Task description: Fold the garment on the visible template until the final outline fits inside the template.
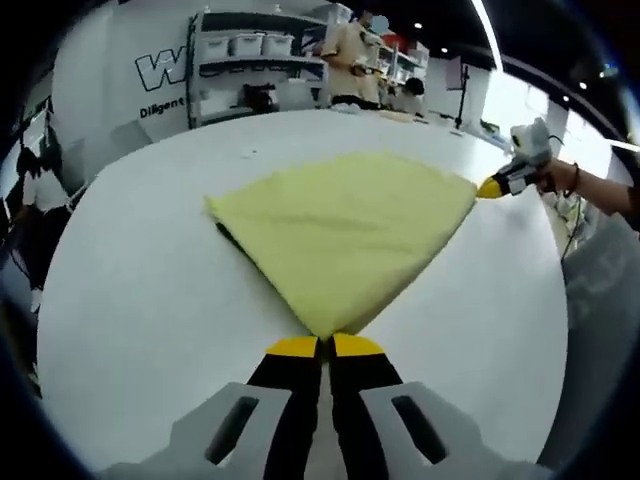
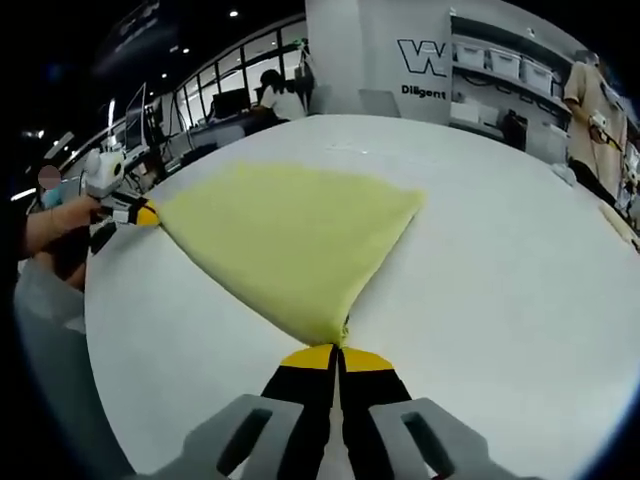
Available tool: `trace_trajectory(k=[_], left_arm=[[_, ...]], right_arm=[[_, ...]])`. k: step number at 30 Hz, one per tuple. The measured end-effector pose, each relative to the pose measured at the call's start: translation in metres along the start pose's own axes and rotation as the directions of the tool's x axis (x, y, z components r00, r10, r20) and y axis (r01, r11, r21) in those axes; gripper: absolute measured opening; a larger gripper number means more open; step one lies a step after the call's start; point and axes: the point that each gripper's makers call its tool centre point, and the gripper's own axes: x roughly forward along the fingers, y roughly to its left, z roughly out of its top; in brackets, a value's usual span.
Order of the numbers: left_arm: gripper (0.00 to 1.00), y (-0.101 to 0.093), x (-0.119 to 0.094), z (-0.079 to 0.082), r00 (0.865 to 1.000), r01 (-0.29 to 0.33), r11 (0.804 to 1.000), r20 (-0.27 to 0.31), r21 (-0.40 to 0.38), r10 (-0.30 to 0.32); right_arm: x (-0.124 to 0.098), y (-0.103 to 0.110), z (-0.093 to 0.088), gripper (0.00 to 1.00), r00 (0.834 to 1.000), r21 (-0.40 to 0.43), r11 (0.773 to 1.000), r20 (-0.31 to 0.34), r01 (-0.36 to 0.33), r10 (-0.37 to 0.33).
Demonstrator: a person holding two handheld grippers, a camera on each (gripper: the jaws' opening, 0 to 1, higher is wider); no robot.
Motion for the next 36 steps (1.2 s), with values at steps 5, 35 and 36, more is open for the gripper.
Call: trace_trajectory(k=[5,35,36], left_arm=[[0.00,0.007,-0.005,0.005,1.000,0.012,0.994,-0.014,0.112,-0.010],[0.00,-0.014,-0.008,-0.016,0.972,0.147,0.897,-0.230,0.417,-0.052],[0.00,-0.014,-0.009,-0.016,0.972,0.144,0.899,-0.230,0.414,-0.050]], right_arm=[[0.000,-0.001,0.002,0.00,1.000,-0.007,1.000,0.001,-0.001,0.001],[-0.003,-0.001,-0.008,0.00,1.000,0.070,0.998,-0.010,0.001,0.000],[-0.003,0.000,-0.008,0.00,1.000,0.073,0.997,-0.011,-0.002,0.002]])
